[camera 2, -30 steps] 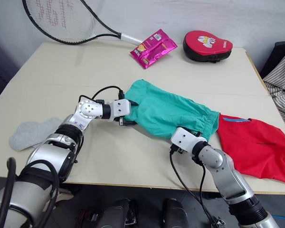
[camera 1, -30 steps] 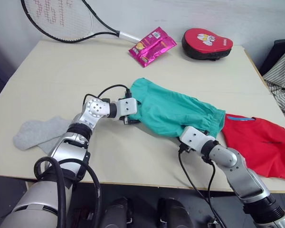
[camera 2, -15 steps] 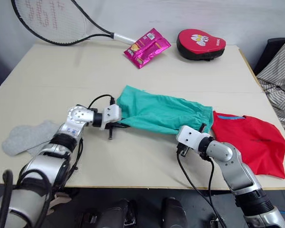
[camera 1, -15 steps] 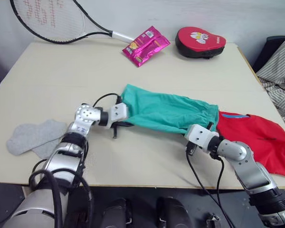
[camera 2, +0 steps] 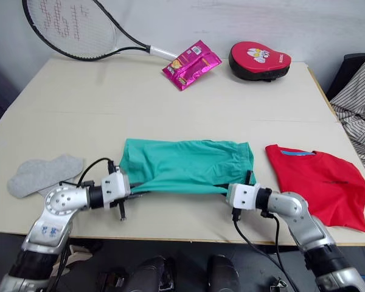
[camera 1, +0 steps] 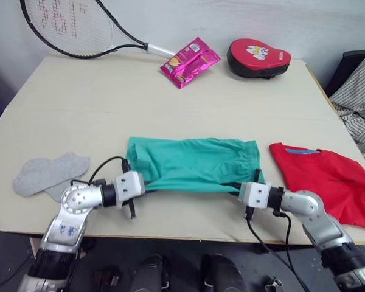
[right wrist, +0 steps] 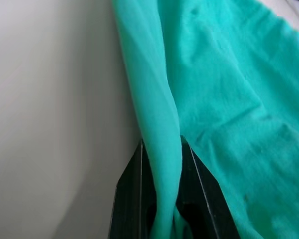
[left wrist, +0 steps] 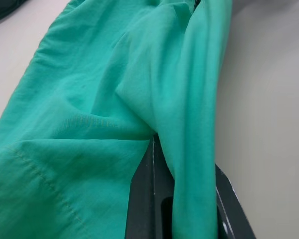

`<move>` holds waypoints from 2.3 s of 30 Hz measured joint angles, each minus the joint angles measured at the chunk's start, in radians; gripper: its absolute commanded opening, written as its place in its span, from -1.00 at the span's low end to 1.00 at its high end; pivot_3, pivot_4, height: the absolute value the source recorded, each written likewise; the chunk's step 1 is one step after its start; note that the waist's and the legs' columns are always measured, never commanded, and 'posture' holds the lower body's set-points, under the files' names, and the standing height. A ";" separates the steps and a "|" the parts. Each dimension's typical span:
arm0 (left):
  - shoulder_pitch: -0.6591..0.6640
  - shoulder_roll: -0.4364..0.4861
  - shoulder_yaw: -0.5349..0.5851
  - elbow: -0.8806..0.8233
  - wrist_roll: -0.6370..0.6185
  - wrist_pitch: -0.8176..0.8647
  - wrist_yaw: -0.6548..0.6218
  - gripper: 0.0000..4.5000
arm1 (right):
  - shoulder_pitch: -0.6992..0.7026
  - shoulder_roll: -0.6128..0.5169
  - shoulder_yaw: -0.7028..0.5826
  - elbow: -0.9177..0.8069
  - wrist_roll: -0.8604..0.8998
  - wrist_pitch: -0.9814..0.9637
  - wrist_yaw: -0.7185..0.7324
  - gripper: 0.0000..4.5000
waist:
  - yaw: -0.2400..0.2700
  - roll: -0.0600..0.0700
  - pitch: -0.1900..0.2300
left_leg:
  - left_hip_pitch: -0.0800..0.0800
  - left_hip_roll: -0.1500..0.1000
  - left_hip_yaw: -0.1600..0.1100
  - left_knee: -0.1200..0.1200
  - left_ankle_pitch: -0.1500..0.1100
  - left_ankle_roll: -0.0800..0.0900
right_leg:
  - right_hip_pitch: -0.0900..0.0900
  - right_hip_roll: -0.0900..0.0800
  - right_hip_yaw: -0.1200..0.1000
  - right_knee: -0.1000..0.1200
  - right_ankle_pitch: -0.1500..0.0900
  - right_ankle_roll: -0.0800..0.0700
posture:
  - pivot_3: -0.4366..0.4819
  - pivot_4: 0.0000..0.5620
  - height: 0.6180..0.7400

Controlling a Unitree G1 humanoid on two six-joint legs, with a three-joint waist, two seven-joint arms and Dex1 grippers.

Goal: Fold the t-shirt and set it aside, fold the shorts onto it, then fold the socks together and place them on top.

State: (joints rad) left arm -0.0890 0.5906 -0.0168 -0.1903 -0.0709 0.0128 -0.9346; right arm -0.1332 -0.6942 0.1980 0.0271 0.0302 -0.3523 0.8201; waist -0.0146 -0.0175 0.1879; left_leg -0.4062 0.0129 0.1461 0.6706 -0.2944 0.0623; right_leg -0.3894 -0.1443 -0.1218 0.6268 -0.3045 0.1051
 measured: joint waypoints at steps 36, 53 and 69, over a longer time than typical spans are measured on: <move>-0.155 -0.081 -0.167 0.032 -0.180 0.241 0.135 -0.99 | -0.155 0.313 0.033 -0.073 0.123 0.515 -0.273 -1.00 | 0.009 0.003 -0.001 | 0.001 0.003 0.006 -0.009 0.006 -0.001 | -0.005 0.010 0.005 -0.001 -0.002 -0.004 | -0.05 -0.47 1.00; -0.182 -0.179 -0.132 0.216 -0.085 0.176 0.310 -0.99 | -0.125 0.322 -0.253 0.062 0.315 0.523 -0.294 -1.00 | 0.016 0.015 -0.015 | 0.005 0.002 0.003 -0.008 0.004 -0.004 | -0.001 0.002 0.004 0.000 -0.002 -0.004 | -0.05 -0.47 1.00; -0.296 -0.061 0.009 0.103 -0.372 0.226 -0.015 -0.99 | -0.040 0.150 -0.382 -0.391 0.539 0.760 -0.154 -1.00 | 0.022 0.014 -0.013 | 0.001 0.000 0.001 -0.009 0.003 -0.002 | -0.002 0.001 0.001 -0.004 -0.001 -0.003 | -0.05 -0.47 1.00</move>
State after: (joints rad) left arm -0.3850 0.5292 -0.0075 -0.0877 -0.4431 0.2393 -0.9495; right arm -0.1736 -0.5444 -0.1842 -0.3641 0.5694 0.4074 0.6660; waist 0.0072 -0.0036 0.1748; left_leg -0.4053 0.0126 0.1471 0.6617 -0.2916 0.0599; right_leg -0.3915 -0.1436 -0.1205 0.6225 -0.3051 0.1025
